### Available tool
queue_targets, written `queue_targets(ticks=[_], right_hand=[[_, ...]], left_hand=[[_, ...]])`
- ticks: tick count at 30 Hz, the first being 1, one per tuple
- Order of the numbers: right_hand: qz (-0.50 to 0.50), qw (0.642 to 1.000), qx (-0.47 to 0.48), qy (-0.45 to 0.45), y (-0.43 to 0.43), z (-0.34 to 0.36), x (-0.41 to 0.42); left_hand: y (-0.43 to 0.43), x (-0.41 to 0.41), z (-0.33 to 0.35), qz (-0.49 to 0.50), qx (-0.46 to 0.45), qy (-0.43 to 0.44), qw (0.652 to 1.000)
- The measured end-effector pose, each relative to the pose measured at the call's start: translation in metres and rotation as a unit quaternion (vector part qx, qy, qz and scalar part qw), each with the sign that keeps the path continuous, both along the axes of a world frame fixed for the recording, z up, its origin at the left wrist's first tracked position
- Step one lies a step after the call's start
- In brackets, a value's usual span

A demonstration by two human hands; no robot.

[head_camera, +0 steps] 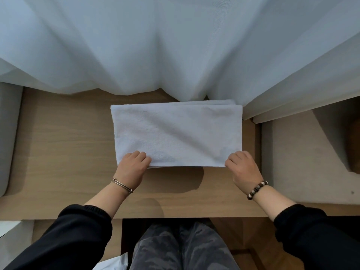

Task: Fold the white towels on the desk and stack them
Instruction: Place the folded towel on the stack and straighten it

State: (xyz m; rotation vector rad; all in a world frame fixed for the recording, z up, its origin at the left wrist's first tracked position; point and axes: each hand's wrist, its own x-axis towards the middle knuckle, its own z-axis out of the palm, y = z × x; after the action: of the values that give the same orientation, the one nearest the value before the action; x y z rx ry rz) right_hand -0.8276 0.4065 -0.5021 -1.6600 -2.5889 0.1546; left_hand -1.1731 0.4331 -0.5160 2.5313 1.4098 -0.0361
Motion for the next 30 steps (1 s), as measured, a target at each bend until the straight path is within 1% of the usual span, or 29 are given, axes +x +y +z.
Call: queue_targets(ticks=[3,6,9,12,18,20,22,24,25,26,28,30], right_hand=[[-0.039,0.999,-0.010,-0.003,0.005,-0.006,-0.003],[-0.085,0.996,0.001,0.012,0.011,-0.008,-0.005],[-0.069,0.997,0.024,0.001,0.012,-0.008,-0.004],[-0.064,0.997,0.035,-0.015,0.012,-0.009,-0.003],[-0.078,0.996,0.026,-0.015,0.009,-0.010,-0.005],[-0.069,0.997,0.026,-0.029,0.007,-0.011,-0.004],[-0.073,0.996,0.001,-0.053,0.005,-0.013,-0.005],[-0.102,0.991,-0.039,-0.073,0.002,-0.013,-0.008],[-0.119,0.989,-0.052,-0.069,0.001,-0.011,-0.009],[-0.142,0.987,-0.060,-0.057,0.001,-0.010,-0.012],[-0.181,0.982,-0.050,-0.004,0.005,-0.005,-0.021],[-0.206,0.976,-0.024,0.063,0.017,0.004,-0.029]], left_hand=[[-0.001,-0.003,0.001,-0.002,0.013,-0.016,1.000],[-0.003,-0.011,0.002,-0.035,0.034,-0.046,0.998],[-0.007,-0.017,0.004,-0.064,0.058,-0.067,0.994],[-0.010,-0.015,0.002,-0.079,0.063,-0.070,0.992],[-0.010,-0.012,-0.003,-0.067,0.064,-0.063,0.994],[-0.011,-0.012,-0.002,-0.050,0.056,-0.045,0.996],[-0.012,-0.011,-0.001,-0.032,0.037,-0.039,0.998],[-0.013,-0.009,0.001,-0.024,0.032,-0.058,0.997],[-0.014,-0.009,0.001,-0.010,0.023,-0.076,0.997],[-0.014,-0.007,0.002,0.015,0.011,-0.099,0.995],[-0.010,-0.004,0.006,0.091,-0.007,-0.146,0.985],[0.001,-0.003,0.011,0.172,0.011,-0.180,0.968]])
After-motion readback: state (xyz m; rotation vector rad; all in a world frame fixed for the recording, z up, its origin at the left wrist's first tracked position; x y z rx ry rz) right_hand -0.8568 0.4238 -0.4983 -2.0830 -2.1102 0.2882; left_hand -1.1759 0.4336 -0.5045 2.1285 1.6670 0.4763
